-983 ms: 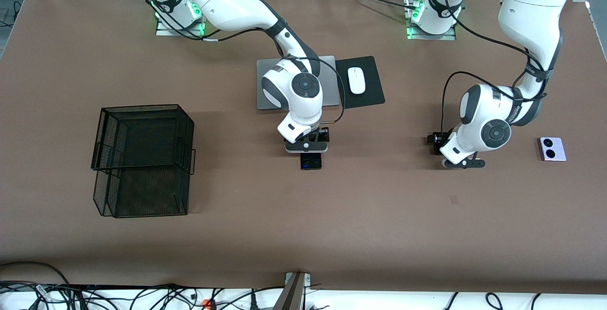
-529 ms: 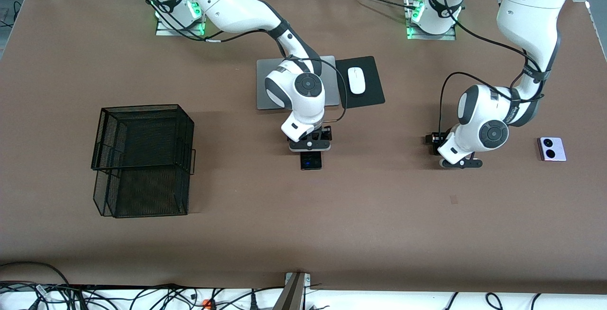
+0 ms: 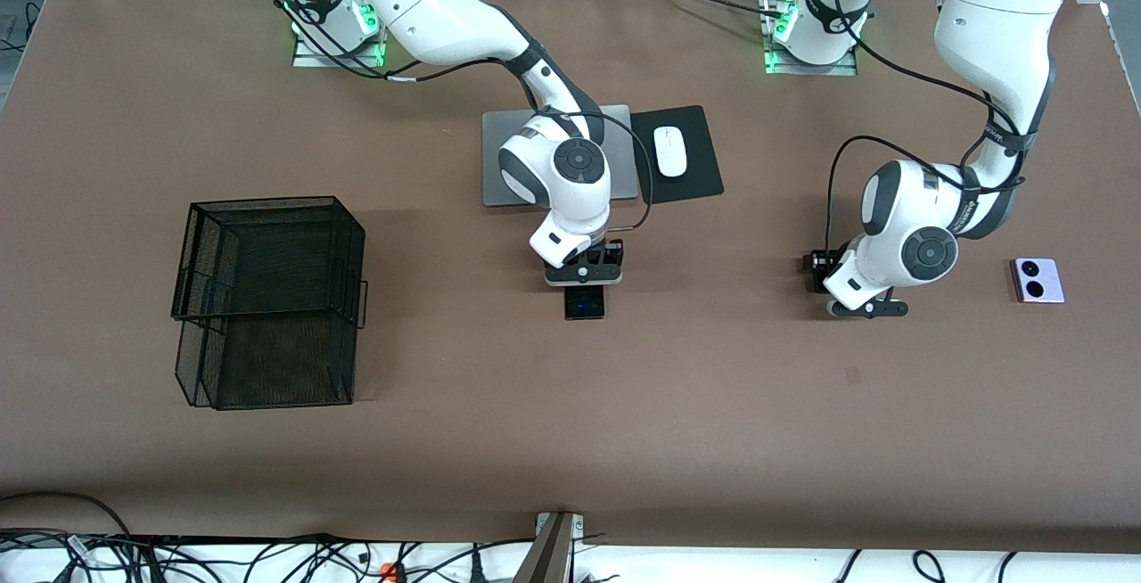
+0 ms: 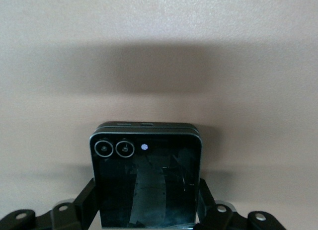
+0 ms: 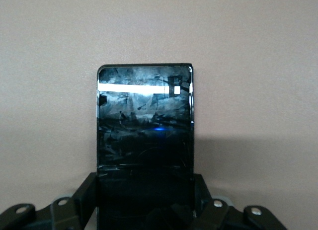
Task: Place phones with both arms
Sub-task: 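Lower the tall phone into the basket while the left gripper carries the flip phone, then release the tall phone, reach the flip phone while the left gripper reaches the white phone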
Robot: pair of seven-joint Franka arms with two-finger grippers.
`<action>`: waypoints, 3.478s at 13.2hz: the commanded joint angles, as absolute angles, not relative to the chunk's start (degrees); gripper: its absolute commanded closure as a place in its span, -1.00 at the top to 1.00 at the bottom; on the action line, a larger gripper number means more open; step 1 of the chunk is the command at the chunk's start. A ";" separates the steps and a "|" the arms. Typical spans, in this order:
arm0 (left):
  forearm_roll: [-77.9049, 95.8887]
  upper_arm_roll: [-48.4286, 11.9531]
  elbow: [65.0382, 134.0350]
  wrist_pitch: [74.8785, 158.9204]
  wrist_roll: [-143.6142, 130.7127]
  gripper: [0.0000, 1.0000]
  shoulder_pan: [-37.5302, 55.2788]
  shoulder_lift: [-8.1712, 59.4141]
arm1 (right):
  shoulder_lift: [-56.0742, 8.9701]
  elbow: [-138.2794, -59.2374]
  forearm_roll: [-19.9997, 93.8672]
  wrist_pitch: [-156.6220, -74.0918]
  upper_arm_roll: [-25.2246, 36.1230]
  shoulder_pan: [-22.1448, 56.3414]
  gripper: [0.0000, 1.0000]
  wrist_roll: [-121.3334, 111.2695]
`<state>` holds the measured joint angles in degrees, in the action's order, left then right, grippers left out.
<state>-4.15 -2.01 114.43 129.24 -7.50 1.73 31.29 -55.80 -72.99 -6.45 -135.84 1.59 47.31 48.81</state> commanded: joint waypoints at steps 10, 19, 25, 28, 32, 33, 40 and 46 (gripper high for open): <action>-3.34 -3.41 111.98 127.09 -6.77 -0.16 2.02 30.85 | -44.23 -64.07 -6.24 -111.12 1.85 45.71 -1.00 46.94; 1.73 -8.96 85.80 105.64 -12.45 -0.16 8.34 33.83 | -7.06 -112.11 -5.89 -119.78 18.78 40.34 -1.00 23.14; 9.84 -8.96 73.49 108.44 -28.54 -0.15 21.07 43.84 | -2.19 -126.46 -4.93 -130.59 30.49 40.34 -1.00 10.47; 9.84 -8.96 73.48 116.69 -36.28 -0.15 26.26 47.45 | -5.79 -126.65 -3.96 -133.67 30.50 40.17 -1.00 10.37; 9.32 -8.88 74.09 125.57 -40.95 -0.07 30.84 52.37 | -9.31 -126.30 -3.87 -138.94 30.50 39.12 -1.00 10.02; 9.23 -8.88 74.09 127.34 -41.48 -0.06 31.63 53.17 | -9.66 -126.30 -3.78 -139.74 30.50 38.76 -1.00 9.67; 8.96 -8.35 74.44 126.83 -42.54 1.00 31.56 52.65 | -9.67 -124.64 0.88 -138.09 30.59 38.76 1.00 9.41; 2.58 -1.94 74.00 101.55 -42.01 1.00 30.94 42.64 | -8.00 -107.70 0.88 -112.36 30.85 38.76 1.00 10.36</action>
